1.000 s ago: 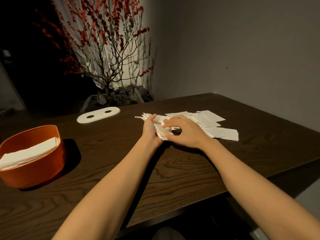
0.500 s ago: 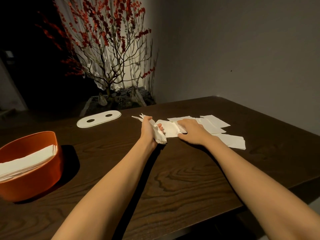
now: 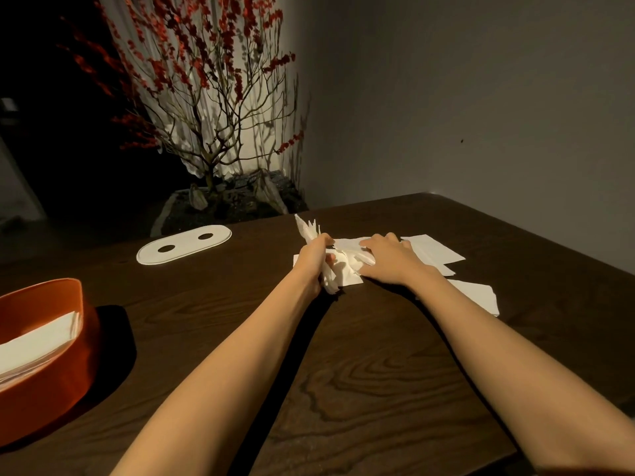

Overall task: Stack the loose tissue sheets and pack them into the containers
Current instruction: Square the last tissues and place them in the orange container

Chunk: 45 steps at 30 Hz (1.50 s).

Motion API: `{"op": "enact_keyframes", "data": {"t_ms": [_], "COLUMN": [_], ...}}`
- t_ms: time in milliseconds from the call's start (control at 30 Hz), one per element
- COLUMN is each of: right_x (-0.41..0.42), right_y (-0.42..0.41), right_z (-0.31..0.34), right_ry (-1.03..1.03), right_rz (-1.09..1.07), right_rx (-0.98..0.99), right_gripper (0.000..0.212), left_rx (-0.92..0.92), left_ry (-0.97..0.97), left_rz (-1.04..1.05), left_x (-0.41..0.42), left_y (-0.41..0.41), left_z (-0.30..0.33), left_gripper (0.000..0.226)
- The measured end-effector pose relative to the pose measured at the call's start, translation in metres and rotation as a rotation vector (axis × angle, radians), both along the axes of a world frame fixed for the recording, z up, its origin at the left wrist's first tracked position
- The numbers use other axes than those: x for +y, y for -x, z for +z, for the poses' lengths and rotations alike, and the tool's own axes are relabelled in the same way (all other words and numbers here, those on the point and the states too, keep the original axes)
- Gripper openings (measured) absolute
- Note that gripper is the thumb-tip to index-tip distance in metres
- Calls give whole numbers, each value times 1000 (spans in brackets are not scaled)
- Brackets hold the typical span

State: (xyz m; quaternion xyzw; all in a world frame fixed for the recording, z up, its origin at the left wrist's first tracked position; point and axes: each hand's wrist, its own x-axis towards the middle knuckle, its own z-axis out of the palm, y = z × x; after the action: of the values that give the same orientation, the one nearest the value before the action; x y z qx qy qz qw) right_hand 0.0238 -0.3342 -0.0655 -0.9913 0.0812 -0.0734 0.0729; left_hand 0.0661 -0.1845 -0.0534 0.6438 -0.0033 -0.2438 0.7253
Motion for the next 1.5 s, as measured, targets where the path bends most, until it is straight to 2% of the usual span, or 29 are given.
{"op": "enact_keyframes", "data": {"t_ms": [100,300,433,500,600,767,867,933,1100,1167,1267,1367,1467,1500], "right_x": [-2,-1,-1,-1,3,13,16,17,20,20,20,19,17,17], "right_y": [0,3,2,2,0,10,12,11,14,16,17,22,23,23], "right_z": [-4,-7,-11,-9,-3,12,14,14,13,13,15,18,16,15], "right_ry": [76,152,67,-77,-424,-1174,-1439,-1608,-1954,-2046,-2129,-2197,-2095,-2033], "right_rz": [19,22,-38,-69,-77,-81,-169,-185,-173,-128,-31,92,112,90], "right_rx": [-43,-155,-252,-312,-373,-440,-347,-297,-267,-250,-189,-121,-15,-4], "right_gripper": [54,42,34,28,23,43,37,44,37,37,34,28,41,38], "left_rx": [-10,34,30,5,-34,-86,-124,-153,-174,-168,-119,50,113,134], "left_ry": [-52,-15,-8,-21,-20,2,11,17,55,94,120,286,408,452], "left_rz": [-5,49,75,84,85,185,233,251,219,190,124,29,-89,-139], "left_x": [-3,0,-1,-2,-4,-2,-3,-3,-3,-2,0,6,13,14], "left_y": [-2,-9,-6,-4,0,-6,-8,-6,-6,-7,-2,3,9,9], "left_z": [4,3,4,6,5,-1,-3,-4,-8,-9,-6,-2,1,2], "left_gripper": [12,15,20,19,21,41,45,43,53,56,47,41,38,36]}}
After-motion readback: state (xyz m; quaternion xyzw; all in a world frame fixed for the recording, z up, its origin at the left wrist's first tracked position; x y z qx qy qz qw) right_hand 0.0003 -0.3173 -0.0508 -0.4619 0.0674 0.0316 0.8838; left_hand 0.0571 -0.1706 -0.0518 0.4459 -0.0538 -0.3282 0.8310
